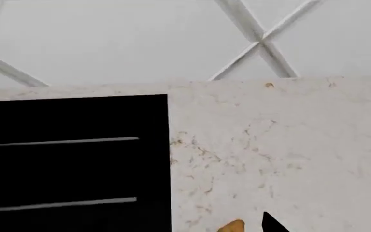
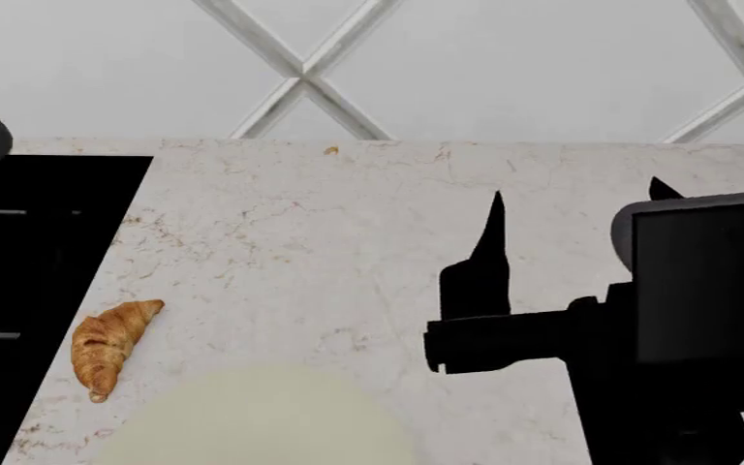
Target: Place the pastries on the plates.
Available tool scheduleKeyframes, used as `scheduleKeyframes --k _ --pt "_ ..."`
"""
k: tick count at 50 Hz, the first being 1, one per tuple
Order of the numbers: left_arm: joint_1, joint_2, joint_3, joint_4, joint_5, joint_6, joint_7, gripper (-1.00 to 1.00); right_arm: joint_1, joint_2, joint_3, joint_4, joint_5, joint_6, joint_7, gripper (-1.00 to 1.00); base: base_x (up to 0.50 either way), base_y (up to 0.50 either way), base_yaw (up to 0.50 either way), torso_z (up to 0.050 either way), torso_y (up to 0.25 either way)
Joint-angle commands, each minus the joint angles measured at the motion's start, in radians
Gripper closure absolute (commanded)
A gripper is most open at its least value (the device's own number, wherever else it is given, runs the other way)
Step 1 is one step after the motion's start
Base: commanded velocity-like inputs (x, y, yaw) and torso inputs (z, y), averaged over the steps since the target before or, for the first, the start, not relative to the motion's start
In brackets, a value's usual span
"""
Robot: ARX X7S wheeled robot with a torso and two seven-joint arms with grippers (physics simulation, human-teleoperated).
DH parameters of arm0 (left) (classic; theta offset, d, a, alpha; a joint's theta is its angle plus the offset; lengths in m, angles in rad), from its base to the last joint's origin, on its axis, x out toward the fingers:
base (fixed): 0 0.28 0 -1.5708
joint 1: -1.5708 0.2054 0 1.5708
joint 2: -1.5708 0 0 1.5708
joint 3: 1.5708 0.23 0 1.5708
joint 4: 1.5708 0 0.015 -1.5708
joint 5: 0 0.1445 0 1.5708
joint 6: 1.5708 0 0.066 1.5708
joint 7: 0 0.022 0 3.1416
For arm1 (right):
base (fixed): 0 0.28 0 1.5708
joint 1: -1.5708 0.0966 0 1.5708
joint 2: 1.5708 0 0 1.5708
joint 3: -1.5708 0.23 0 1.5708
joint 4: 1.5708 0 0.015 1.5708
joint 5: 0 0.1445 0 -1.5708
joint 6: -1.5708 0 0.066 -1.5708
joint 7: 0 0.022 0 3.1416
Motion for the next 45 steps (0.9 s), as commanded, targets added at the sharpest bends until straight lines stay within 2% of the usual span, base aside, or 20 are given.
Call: scheduleKeyframes --k 1,7,17,20,23,27,30,45 --pt "-0.24 0.033 0.288 -0.431 0.127 0.058 0.219 -1.0 -0.074 0.004 0.013 0.001 -0.053 -0.038 -0.01 -1.0 0.0 0.0 0.0 0.0 0.0" --pt "-0.325 0.094 0.427 -0.675 0.244 0.187 0.35 -1.0 -0.105 0.015 0.025 -0.006 -0.046 -0.049 -0.016 -1.0 0.0 0.0 0.0 0.0 0.0" --pt "-0.393 0.184 0.527 -0.993 0.354 0.341 0.461 -1.0 -0.134 0.032 0.059 0.007 -0.035 -0.069 -0.022 -1.0 0.0 0.0 0.0 0.0 0.0" --pt "-0.392 0.196 0.531 -1.023 0.363 0.36 0.463 -1.0 -0.156 0.032 0.059 0.011 -0.051 -0.081 -0.035 -1.0 0.0 0.0 0.0 0.0 0.0" --pt "-0.364 0.183 0.514 -0.96 0.344 0.328 0.426 -1.0 -0.162 0.035 0.056 0.011 -0.057 -0.085 -0.047 -1.0 0.0 0.0 0.0 0.0 0.0" --pt "-0.264 0.113 0.445 -0.662 0.248 0.17 0.305 -1.0 -0.164 0.034 0.049 0.019 -0.07 -0.091 -0.061 -1.0 0.0 0.0 0.0 0.0 0.0" --pt "-0.217 0.086 0.397 -0.538 0.191 0.089 0.246 -1.0 -0.163 0.028 0.042 0.021 -0.076 -0.095 -0.067 -1.0 0.0 0.0 0.0 0.0 0.0" --pt "-0.125 0.049 0.312 -0.412 0.113 0.003 0.145 -1.0 -0.163 0.023 0.028 0.021 -0.07 -0.096 -0.072 -1.0 0.0 0.0 0.0 0.0 0.0"
